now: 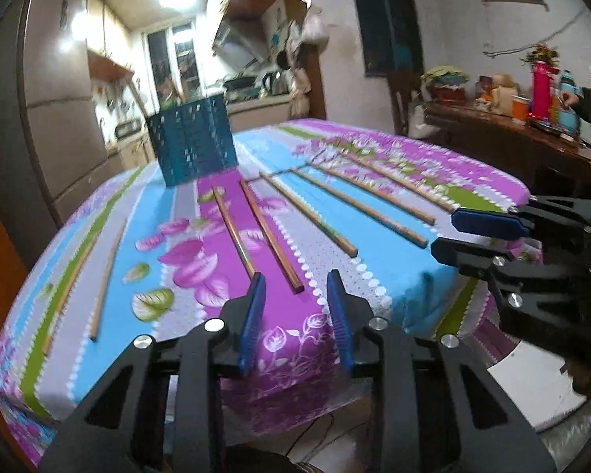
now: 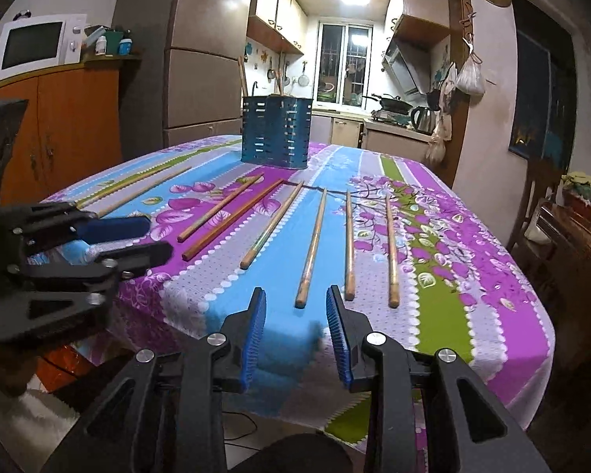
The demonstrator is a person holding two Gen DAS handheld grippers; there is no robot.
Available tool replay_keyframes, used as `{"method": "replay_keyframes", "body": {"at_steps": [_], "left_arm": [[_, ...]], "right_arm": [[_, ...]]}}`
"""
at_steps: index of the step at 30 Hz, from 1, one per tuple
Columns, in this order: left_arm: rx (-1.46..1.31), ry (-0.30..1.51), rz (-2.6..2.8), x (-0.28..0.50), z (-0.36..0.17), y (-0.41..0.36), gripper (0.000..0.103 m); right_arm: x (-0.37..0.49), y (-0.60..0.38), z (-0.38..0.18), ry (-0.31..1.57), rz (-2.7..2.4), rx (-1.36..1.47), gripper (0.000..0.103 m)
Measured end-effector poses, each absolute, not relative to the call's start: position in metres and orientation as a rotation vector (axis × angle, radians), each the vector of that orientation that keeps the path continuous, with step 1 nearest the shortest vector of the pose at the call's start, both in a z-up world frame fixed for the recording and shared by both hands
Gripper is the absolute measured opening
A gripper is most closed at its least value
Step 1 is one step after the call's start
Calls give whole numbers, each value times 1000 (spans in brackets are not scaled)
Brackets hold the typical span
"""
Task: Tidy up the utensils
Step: 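Move both tools back toward the remaining chopsticks on the table, then grasp a chopstick with the left tool while the right tool grasps another, lift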
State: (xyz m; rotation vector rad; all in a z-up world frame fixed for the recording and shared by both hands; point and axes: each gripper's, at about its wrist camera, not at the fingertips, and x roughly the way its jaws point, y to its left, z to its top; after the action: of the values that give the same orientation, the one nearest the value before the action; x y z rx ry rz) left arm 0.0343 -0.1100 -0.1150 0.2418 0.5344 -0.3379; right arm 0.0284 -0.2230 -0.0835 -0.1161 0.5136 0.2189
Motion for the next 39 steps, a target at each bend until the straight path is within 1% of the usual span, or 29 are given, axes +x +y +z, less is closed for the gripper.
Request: {"method": "replay_keyframes", "body": {"at_steps": [3,5,6,11,14,16,17,19,21,22,27,30,39], "left_arm": [[234,552,-314,39,-123,-115,30],[222,559,-302,42,-127,-117,30],[217,553,-295,42,-128,-117,30],[200,541,-277,43,-129,-119,30],[187,537,-273,44,-129,-120,28],[166,538,-277,45,-129,-120,25],[155,539,-282,46,-129,-119,21],[136,538,-280,46,-129,-118,16],[109,538,-272,48,-130,-115,8],[94,539,-270,49,-130,-113,6],[87,535,-274,49,-130,-113,6],[86,535,-281,49,-129,-112,6],[64,536,-293,49,-126,-102,5]], "right_arm": [[34,-222,-88,524,207,-119,25],[40,-224,-93,534,187,-103,17],[43,-225,-95,541,182,-89,16],[48,-225,-97,528,179,-84,15],[51,-224,-99,518,173,-88,15],[52,-223,-100,509,168,-91,15],[51,-223,-100,506,166,-89,15],[52,-222,-101,500,158,-85,15],[52,-221,-101,493,147,-92,15],[51,-220,-102,489,142,-93,15],[49,-221,-105,472,124,-50,14],[49,-219,-105,472,125,-42,8],[45,-222,-97,466,117,6,7]]}}
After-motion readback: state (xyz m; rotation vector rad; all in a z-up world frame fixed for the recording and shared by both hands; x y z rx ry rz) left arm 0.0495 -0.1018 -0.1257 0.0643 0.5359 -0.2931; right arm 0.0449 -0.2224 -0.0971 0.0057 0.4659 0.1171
